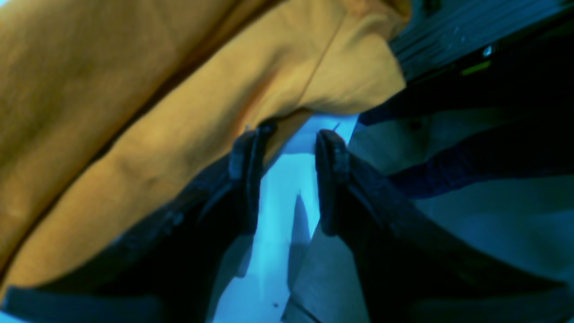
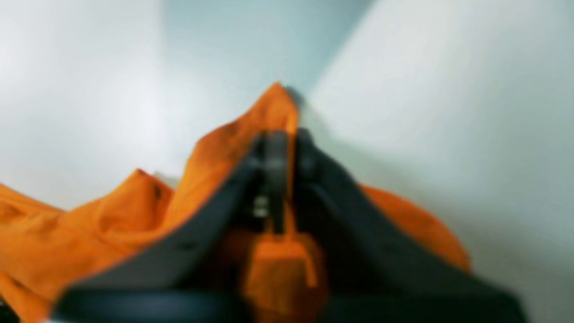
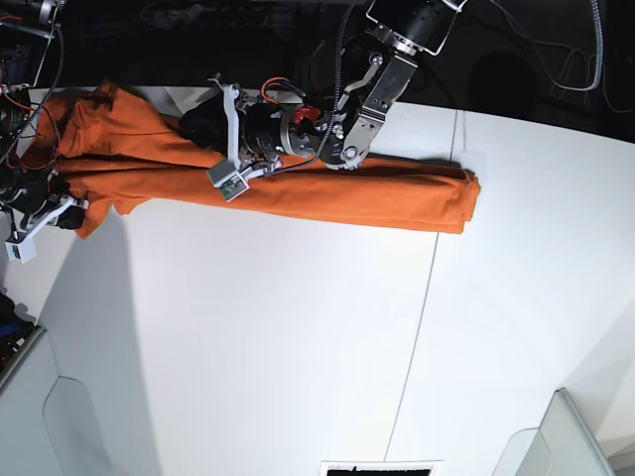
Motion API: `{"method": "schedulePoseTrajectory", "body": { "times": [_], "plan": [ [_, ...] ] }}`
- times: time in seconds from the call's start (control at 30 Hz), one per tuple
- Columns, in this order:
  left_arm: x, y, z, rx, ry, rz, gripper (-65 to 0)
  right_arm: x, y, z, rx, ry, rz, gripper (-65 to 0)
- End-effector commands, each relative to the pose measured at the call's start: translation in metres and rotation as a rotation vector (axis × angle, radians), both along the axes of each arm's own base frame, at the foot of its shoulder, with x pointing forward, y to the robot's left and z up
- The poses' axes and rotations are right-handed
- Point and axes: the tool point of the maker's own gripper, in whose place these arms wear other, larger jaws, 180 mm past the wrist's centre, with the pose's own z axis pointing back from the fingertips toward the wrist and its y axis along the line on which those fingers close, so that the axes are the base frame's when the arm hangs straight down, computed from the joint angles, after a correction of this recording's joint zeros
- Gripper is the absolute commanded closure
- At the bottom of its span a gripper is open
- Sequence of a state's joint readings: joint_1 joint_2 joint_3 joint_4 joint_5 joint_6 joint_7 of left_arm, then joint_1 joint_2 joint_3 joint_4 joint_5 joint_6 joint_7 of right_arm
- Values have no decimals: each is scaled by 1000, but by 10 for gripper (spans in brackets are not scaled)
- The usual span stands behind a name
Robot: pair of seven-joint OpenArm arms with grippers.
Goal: Layout the t-shirt on the table in an organized manner, then fold the t-shirt properly
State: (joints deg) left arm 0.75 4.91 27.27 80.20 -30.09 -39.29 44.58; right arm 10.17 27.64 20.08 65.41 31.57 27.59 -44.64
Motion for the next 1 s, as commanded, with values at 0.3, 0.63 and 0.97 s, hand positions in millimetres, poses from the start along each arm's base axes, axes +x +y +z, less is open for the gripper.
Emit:
{"method": "schedulePoseTrajectory", "body": {
  "times": [0.3,0.63,0.97],
  "plan": [
    [32,-5,8,-11,-42,-2,-229,13,-13,62,66,-130,-5,0],
    [55,3,-20,48,14,13,-229,-24,-29,104,128,-230,-30,0],
    [62,4,-18,53,3,13,-229,-80,-10,95,16,-141,72,0]
  ]
}}
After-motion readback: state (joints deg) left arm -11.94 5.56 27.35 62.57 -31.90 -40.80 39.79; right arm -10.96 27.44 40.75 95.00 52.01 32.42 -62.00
